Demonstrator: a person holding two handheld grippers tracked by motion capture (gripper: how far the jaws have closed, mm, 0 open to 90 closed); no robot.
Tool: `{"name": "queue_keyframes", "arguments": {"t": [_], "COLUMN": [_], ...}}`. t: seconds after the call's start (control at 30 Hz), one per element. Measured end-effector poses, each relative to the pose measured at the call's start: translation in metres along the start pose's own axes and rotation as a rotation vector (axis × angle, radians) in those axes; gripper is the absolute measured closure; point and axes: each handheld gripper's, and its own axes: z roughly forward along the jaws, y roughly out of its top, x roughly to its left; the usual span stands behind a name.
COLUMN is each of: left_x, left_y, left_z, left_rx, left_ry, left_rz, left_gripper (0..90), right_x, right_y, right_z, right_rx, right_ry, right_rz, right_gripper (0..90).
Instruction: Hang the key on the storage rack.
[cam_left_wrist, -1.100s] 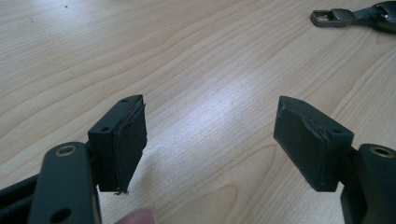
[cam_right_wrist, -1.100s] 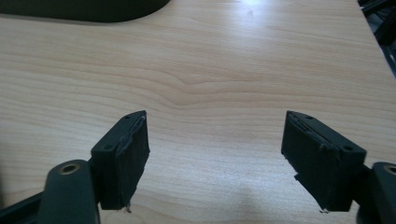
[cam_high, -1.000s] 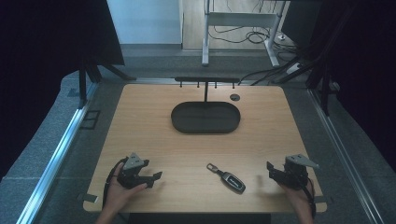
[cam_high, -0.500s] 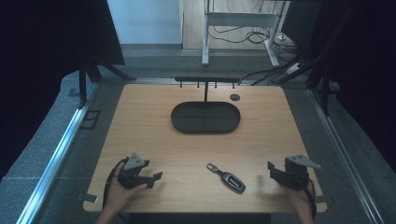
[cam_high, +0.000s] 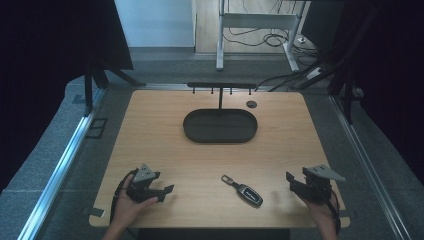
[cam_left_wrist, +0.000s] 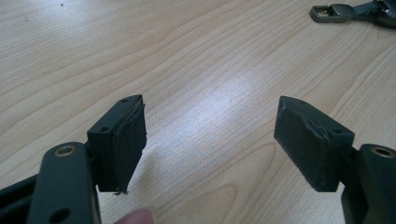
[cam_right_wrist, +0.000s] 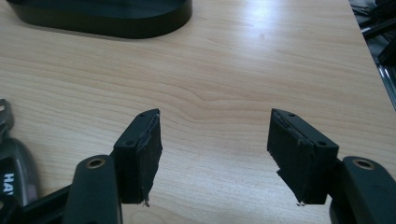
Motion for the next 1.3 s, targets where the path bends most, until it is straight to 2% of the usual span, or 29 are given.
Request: {"name": "queue_keyframes", "arguments": {"t": [0.33, 0.9, 1.17, 1.3], "left_x": [0.000, -0.001, -0.001, 0.000], "left_y": [0.000, 0.000, -0.001, -0.001], "left_z": [-0.001, 0.001, 0.001, 0.000], "left_rx": [-0.005, 0.004, 0.007, 0.001], "left_ry": [0.002, 0.004, 0.003, 0.008], "left_rz": [0.006, 0.005, 0.005, 0.000], "left_gripper": [26.1, 26.1, 26.1, 26.2], "right_x": [0.012, 0.042, 0.046, 0.048], "right_y": [0.006, 0.015, 0.019, 0.025], "right_z": [-0.007, -0.007, -0.005, -0.004], "right_rx": [-0.031, -0.026, -0.023, -0.017], "right_ry": [0.027, 0.113, 0.157, 0.174], "right_rz": [-0.038, -0.127, -0.122, -0.136], "right_gripper": [39.0, 41.5, 41.9, 42.2]}}
